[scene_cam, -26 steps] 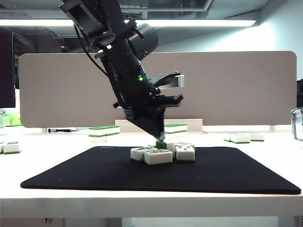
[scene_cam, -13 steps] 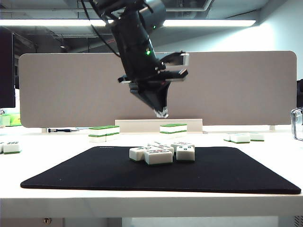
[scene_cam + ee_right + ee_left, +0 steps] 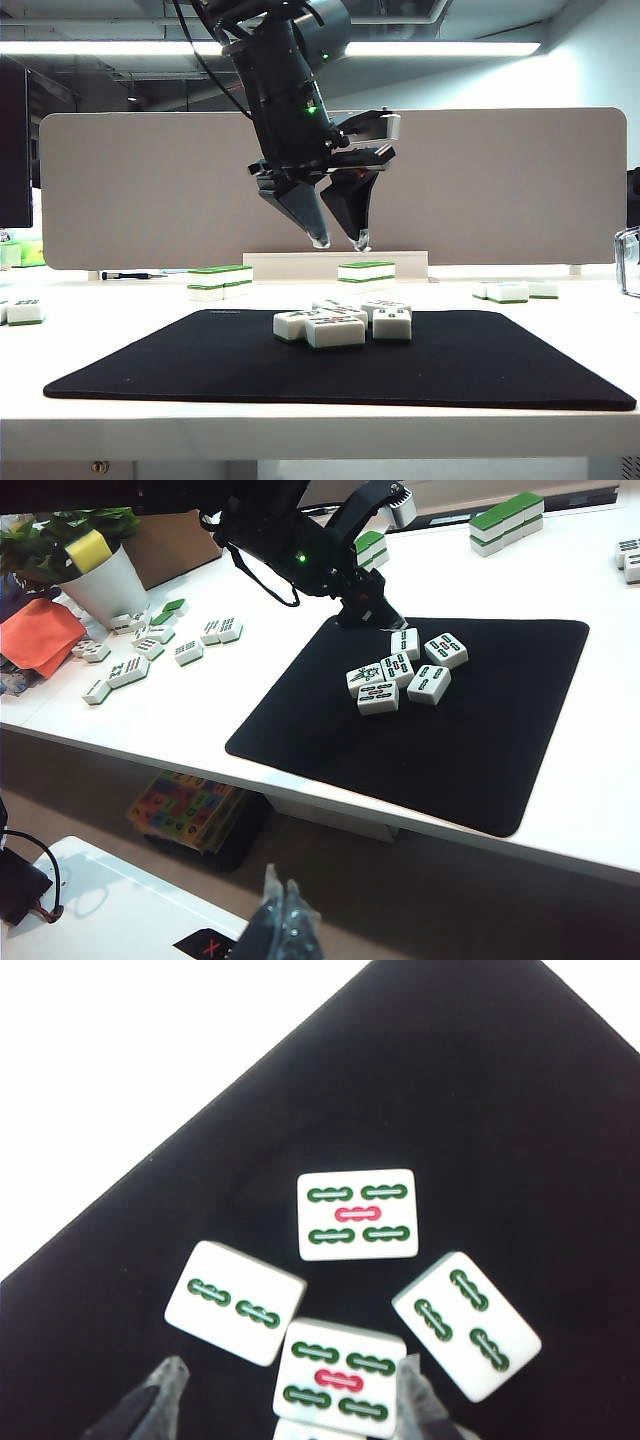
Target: Align six mahjong tiles in a row on the table.
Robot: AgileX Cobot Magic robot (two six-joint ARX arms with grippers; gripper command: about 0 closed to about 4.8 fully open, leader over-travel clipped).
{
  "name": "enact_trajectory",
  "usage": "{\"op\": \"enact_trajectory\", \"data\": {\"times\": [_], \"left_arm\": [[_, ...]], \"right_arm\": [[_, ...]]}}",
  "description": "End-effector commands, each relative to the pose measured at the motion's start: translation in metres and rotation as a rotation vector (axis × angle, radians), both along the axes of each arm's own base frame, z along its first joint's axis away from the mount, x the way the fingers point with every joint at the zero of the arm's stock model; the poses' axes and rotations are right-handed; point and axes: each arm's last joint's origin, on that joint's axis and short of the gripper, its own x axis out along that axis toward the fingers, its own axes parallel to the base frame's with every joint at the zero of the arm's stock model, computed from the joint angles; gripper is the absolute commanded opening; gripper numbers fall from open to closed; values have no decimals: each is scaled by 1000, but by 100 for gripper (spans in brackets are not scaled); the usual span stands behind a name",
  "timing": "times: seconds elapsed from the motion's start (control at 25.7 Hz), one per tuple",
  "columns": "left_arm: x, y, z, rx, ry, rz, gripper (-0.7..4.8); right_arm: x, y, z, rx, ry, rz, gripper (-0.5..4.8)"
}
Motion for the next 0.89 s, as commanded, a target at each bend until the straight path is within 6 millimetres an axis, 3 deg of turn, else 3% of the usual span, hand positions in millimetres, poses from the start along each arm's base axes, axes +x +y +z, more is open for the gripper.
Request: {"op": "enact_trajectory", "data": {"times": [0.04,0.27,0.51,0.78,0.89], "left_arm": [[-3,16,-7,99,104,27,278],[1,25,-23,157,162,55,278],[0,15,-45,192,214,33,278],[-4,9,-46,191,215,14,276],[-3,8,-48,186,220,16,237]], "right_arm": [[-3,0,0,-4,-29,-1,-1],[-3,0,0,-4,-29,-1,-1],[-3,0,0,-4,-29,-2,-1],[-3,0,0,-4,-29,-2,-1],[-3,0,0,-5,-29,-3,-1]]}}
